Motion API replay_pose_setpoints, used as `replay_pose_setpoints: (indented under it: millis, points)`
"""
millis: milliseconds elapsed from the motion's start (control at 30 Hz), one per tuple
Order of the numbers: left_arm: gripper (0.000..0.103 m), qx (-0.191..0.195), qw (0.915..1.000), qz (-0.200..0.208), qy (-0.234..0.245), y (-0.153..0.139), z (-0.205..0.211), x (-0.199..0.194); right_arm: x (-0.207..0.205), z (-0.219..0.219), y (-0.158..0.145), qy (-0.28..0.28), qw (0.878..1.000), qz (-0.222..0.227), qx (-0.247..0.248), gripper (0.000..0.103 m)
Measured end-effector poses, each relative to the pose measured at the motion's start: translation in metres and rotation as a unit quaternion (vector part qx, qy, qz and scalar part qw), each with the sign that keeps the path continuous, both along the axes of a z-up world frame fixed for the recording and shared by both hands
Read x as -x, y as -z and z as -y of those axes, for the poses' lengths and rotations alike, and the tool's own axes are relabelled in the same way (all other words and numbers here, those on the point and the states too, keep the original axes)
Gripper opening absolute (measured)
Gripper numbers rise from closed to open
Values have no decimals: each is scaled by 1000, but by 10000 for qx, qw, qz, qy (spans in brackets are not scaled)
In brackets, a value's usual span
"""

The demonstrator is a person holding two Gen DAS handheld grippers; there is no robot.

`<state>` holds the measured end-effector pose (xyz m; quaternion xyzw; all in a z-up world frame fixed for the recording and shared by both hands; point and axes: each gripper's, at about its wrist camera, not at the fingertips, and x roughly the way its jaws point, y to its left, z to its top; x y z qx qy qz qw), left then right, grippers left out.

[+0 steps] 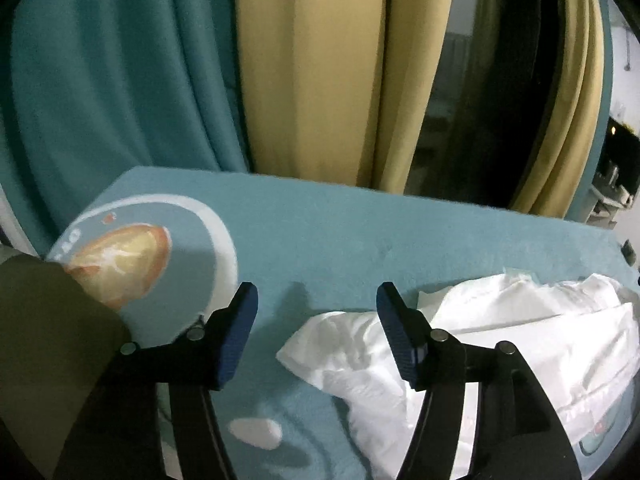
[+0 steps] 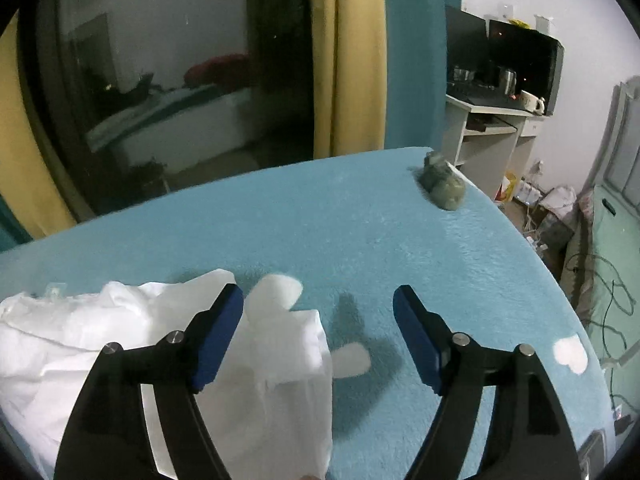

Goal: Fold large clothes

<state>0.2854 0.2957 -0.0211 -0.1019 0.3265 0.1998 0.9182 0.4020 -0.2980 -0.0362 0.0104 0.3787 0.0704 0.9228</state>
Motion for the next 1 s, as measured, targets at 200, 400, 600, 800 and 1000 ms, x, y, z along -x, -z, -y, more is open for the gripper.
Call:
replay_pose_setpoints:
  millis: [200, 400, 600, 800, 1000]
  points:
    - [65, 245, 9996, 147, 25, -4, -4, 38, 42, 32, -21, 430, 9987, 188, -203, 78]
    - [65, 921, 9932, -372, 600, 43, 20, 58, 76, 36, 3, 120, 9978, -312, -565, 79]
    - [65, 658, 9928, -709, 713, 65, 40, 67, 92, 16, 29, -288, 9955, -643, -630, 71]
    - [1, 515, 9893, -836, 1079, 62, 61, 65, 96, 5, 29, -409, 9943, -708, -687, 13]
    - [1, 412, 9908, -656, 1110, 48, 69, 84, 113, 11, 25, -434, 9946, -562, -753, 9]
